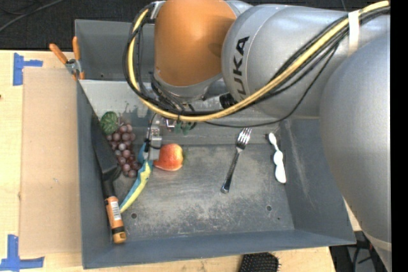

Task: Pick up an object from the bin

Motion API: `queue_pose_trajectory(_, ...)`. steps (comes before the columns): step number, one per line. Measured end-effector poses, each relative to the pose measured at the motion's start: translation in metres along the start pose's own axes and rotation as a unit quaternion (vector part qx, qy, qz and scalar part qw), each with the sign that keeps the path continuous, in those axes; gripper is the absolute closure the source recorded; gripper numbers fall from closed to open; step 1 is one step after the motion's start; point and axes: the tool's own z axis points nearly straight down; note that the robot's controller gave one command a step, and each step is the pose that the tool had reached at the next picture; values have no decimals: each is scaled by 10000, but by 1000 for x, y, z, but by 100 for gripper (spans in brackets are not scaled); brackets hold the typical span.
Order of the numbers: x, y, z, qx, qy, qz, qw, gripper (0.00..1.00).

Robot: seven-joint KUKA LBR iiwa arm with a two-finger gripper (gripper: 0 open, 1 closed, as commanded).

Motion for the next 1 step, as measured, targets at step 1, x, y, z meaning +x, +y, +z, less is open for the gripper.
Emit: queue_pose_trajectory(1, 0, 0, 0, 0, 0, 1, 10000, 0)
